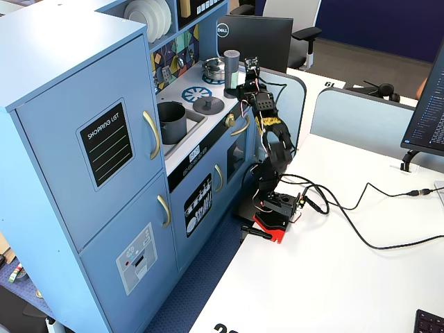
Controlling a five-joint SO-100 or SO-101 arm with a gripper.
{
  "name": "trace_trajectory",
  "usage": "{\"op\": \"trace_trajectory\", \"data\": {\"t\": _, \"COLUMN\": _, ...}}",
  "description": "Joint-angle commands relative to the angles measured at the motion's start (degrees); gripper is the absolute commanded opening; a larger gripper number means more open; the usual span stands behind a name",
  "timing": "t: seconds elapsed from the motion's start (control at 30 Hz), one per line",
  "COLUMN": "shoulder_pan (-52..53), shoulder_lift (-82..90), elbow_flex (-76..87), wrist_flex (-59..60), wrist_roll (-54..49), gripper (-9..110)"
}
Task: Put salt in the gray recipient
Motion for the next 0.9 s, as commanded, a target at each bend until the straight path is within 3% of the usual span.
{"op": "trace_trajectory", "data": {"t": 0.0, "shoulder_pan": -12.2, "shoulder_lift": 17.9, "elbow_flex": 2.0, "wrist_flex": 24.8, "wrist_roll": -4.9, "gripper": 0}}
{"op": "trace_trajectory", "data": {"t": 0.1, "shoulder_pan": -23.5, "shoulder_lift": 24.3, "elbow_flex": 8.6, "wrist_flex": 34.4, "wrist_roll": -14.9, "gripper": 0}}
{"op": "trace_trajectory", "data": {"t": 0.3, "shoulder_pan": -36.9, "shoulder_lift": 36.6, "elbow_flex": 30.6, "wrist_flex": 35.9, "wrist_roll": -15.6, "gripper": 0}}
{"op": "trace_trajectory", "data": {"t": 0.6, "shoulder_pan": -41.8, "shoulder_lift": 46.1, "elbow_flex": 62.2, "wrist_flex": 23.2, "wrist_roll": -8.0, "gripper": 0}}
{"op": "trace_trajectory", "data": {"t": 0.87, "shoulder_pan": -44.0, "shoulder_lift": 51.8, "elbow_flex": 70.8, "wrist_flex": 28.1, "wrist_roll": -0.9, "gripper": 0}}
